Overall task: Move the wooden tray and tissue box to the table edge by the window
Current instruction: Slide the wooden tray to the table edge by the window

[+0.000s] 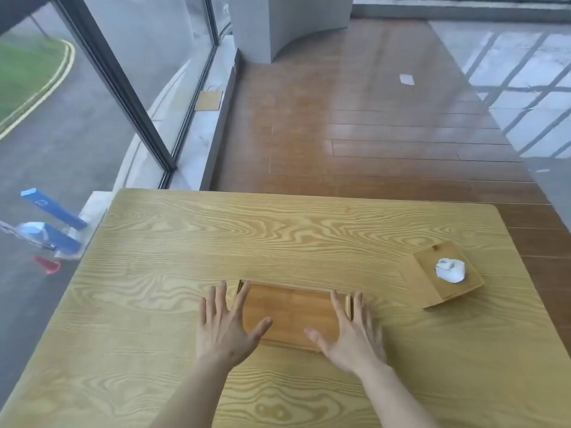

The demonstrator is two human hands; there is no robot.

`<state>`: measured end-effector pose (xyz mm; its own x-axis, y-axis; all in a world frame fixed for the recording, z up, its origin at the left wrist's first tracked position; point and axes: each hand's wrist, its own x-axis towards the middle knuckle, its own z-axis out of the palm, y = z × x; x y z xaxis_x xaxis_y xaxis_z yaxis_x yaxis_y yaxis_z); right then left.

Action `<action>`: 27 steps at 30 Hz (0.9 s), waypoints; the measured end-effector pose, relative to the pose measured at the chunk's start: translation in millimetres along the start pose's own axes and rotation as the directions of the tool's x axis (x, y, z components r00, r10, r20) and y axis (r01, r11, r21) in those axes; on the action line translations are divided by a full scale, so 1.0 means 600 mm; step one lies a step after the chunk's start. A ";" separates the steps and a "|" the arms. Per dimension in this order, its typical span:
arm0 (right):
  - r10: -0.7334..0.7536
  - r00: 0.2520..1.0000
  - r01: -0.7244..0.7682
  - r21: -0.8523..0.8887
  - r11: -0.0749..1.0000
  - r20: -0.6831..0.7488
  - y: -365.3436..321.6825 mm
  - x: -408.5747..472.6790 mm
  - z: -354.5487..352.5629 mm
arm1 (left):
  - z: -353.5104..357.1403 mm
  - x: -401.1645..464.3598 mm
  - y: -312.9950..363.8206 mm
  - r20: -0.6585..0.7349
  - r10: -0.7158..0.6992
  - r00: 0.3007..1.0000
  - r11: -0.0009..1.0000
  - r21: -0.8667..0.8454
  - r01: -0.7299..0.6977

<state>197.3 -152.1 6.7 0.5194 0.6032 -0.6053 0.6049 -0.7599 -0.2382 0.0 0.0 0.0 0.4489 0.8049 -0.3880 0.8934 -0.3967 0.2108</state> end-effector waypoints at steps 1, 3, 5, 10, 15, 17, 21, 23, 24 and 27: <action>0.008 0.999 -0.009 0.030 1.000 0.032 0.000 0.004 0.005 | 0.003 0.003 -0.004 0.025 -0.011 1.000 1.000 0.006 0.011; 0.038 0.999 -0.039 0.040 0.998 0.038 -0.002 0.007 0.012 | 0.014 0.009 -0.010 0.036 -0.044 0.998 0.999 0.000 0.044; 0.061 0.998 -0.063 0.057 0.996 0.035 -0.004 0.009 0.020 | 0.024 0.015 -0.015 0.070 -0.083 0.994 0.994 -0.063 0.088; 0.105 0.994 -0.105 0.015 0.994 0.020 -0.018 0.016 0.031 | 0.041 0.022 -0.020 0.181 -0.104 0.978 0.972 -0.190 0.139; 0.153 0.987 -0.148 0.084 0.985 -0.050 -0.025 0.026 0.044 | 0.052 0.019 -0.017 0.144 -0.115 0.983 0.945 -0.288 0.152; 0.170 0.983 -0.162 0.103 0.981 -0.075 -0.029 0.028 0.047 | 0.050 0.021 -0.015 0.132 -0.124 0.983 0.930 -0.330 0.162; 0.195 0.978 -0.185 0.121 0.975 -0.079 -0.044 0.031 0.050 | 0.046 0.027 -0.024 0.113 -0.139 0.984 0.912 -0.372 0.172; 0.191 0.978 -0.180 0.126 0.976 -0.080 -0.052 0.032 0.049 | 0.042 0.030 -0.032 0.092 -0.155 0.984 0.907 -0.381 0.179; 0.185 0.979 -0.175 0.122 0.977 -0.081 -0.058 0.032 0.049 | 0.040 0.031 -0.038 0.080 -0.164 0.983 0.907 -0.379 0.182; 0.162 0.983 -0.152 0.113 0.982 -0.084 -0.085 0.037 0.050 | 0.032 0.035 -0.060 0.042 -0.196 0.980 0.897 -0.396 0.196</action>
<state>159.8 -106.9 -17.1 0.6593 0.4904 -0.5700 0.4469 -0.8652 -0.2274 -22.2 22.6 -33.1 0.2656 0.8476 -0.4593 0.8835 -0.0233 0.4679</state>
